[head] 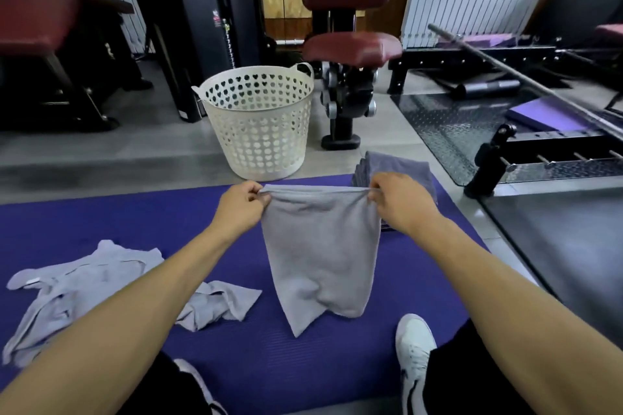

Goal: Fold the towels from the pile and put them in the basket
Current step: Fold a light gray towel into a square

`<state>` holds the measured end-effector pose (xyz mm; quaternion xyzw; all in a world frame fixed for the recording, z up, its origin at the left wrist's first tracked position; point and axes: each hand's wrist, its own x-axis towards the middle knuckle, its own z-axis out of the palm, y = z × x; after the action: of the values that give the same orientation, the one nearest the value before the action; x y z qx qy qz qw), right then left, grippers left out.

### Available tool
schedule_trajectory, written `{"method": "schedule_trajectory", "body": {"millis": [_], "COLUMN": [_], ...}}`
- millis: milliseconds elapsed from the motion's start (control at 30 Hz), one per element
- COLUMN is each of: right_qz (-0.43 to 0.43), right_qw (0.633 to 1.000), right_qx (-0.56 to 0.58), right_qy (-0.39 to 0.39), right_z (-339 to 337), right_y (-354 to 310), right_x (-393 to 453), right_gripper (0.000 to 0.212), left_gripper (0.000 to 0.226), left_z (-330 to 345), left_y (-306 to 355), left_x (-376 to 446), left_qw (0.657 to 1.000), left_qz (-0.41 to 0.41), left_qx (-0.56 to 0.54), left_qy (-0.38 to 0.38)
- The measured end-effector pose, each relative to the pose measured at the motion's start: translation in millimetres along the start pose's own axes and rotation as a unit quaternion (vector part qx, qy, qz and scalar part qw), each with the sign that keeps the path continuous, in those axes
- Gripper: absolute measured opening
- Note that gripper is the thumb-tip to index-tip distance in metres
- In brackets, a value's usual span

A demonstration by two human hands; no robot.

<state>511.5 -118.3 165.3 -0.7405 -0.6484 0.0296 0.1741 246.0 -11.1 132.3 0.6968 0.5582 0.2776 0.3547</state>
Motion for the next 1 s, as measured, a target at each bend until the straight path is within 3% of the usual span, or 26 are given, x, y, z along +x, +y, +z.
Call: {"method": "schedule_trajectory", "body": {"millis": [133, 267, 467, 767, 1000], "right_qz": [-0.087, -0.017, -0.029, 0.039, 0.044], "right_qw": [0.994, 0.998, 0.996, 0.973, 0.98], "right_qx": [0.014, 0.026, 0.064, 0.221, 0.19], "right_qy": [-0.065, -0.048, -0.05, 0.053, -0.027], "right_z": [9, 10, 13, -5, -4], "right_y": [-17, 5, 14, 9, 13], "right_x": [-9, -5, -13, -33, -46], "right_gripper": [0.011, 0.011, 0.01, 0.009, 0.016], "left_gripper": [0.011, 0.01, 0.009, 0.017, 0.007], "left_z": [-2, -8, -6, -26, -17], "left_y": [-8, -13, -13, -3, -4], "left_x": [3, 3, -13, -45, -64], "left_qw": [0.996, 0.993, 0.99, 0.976, 0.987], "left_qz": [-0.056, -0.082, -0.047, 0.006, 0.054], "left_qx": [-0.041, -0.084, -0.124, -0.181, -0.141], "left_qy": [-0.061, -0.011, -0.044, -0.119, -0.062]}}
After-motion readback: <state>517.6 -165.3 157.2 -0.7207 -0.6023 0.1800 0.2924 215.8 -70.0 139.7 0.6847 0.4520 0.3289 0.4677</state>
